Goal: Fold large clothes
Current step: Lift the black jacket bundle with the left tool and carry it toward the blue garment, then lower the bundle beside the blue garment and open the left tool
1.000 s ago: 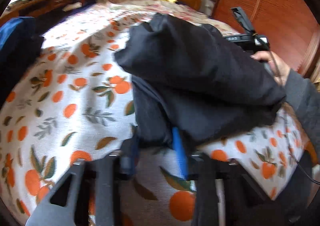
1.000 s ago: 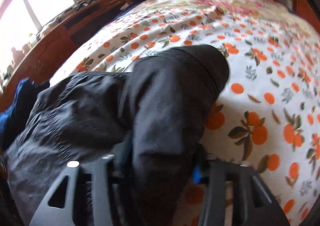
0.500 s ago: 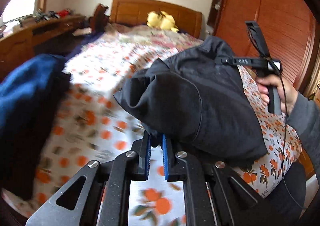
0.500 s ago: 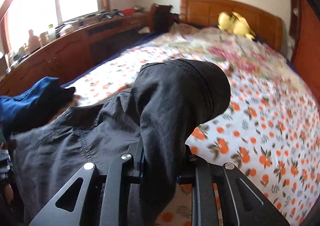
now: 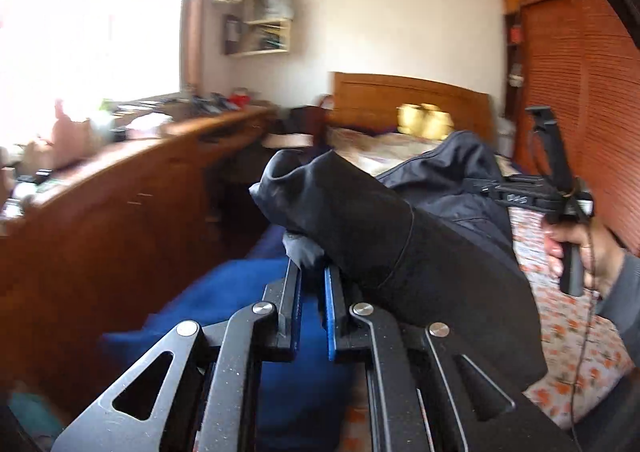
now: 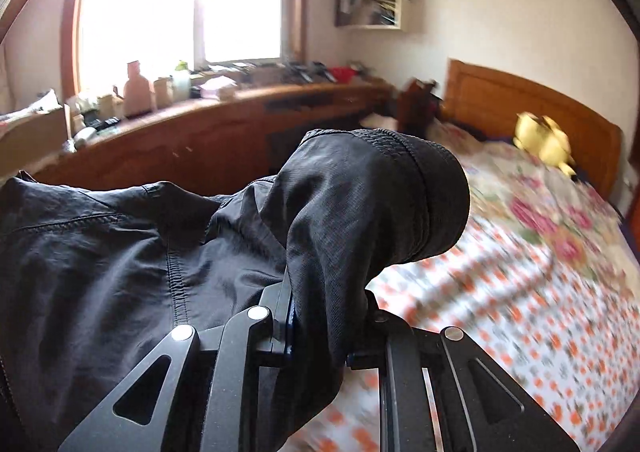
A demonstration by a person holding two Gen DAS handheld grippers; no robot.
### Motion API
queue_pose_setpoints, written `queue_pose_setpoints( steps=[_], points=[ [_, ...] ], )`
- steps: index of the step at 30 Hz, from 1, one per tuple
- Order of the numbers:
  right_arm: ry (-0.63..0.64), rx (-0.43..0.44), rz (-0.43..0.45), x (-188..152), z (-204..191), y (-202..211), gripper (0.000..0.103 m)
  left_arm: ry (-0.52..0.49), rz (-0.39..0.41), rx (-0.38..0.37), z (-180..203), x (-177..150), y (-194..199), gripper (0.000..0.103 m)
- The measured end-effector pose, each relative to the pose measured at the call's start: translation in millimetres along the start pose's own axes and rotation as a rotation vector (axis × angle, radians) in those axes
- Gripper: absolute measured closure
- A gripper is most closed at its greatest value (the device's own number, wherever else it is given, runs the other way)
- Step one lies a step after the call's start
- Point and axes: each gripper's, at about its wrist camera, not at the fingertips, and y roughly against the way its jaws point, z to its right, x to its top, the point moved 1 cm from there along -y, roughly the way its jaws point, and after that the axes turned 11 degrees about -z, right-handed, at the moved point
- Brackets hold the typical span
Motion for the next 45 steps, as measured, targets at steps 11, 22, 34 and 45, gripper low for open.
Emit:
queue_pose_setpoints(
  steps=[11, 22, 34, 45],
  points=[
    [0.031, 0.152, -0.183, -5, -94, -105, 0.078, 0.151, -0.181, 0.246, -122, -68, -39, 0.092],
    [0.117, 0.139, -0.154, -46, -103, -75, 0.052, 0.174, -0.086, 0.271, -126, -85, -2, 0.058],
    [0.096, 0.186, -0.067, -99, -47, 12, 0.041, 0.066, 0.002, 0.215, -31, -60, 34, 0.012],
    [0.029, 0.104, 0.019, -162, 12, 102, 0.028, -0.04, -0.01, 0.028, 92, -61, 30, 0.012]
  ],
)
